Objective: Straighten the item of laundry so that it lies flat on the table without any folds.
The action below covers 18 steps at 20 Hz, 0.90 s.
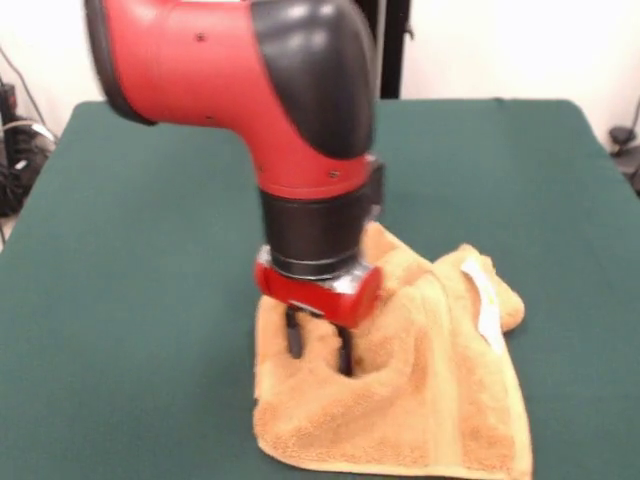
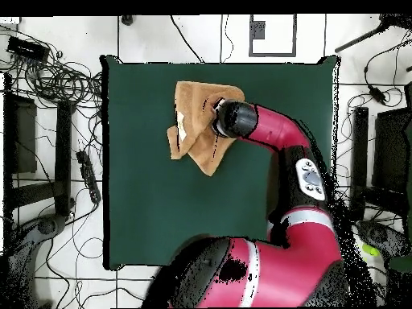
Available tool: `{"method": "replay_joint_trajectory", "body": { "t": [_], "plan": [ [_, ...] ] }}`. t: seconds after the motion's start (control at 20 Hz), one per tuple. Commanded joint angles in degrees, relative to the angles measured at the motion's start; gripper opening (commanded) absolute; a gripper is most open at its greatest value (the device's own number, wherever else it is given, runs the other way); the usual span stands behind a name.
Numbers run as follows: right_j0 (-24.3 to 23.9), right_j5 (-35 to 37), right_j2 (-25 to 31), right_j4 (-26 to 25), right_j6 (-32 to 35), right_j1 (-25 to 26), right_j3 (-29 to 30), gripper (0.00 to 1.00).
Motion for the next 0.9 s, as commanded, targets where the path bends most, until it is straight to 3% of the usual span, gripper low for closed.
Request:
{"method": "replay_joint_trajectory", "body": {
  "t": [0.05, 0.55, 0.9],
  "plan": [
    [-11.6, -7.8, 16.2, -11.3, -21.8, 2.4, 12.5, 1.00],
    [-17.6, -1.9, 23.4, -20.2, -20.4, 3.5, 11.0, 1.00],
    [-17.7, -0.5, 23.7, -23.4, -16.3, 2.9, 10.6, 1.00]
  ]
}}
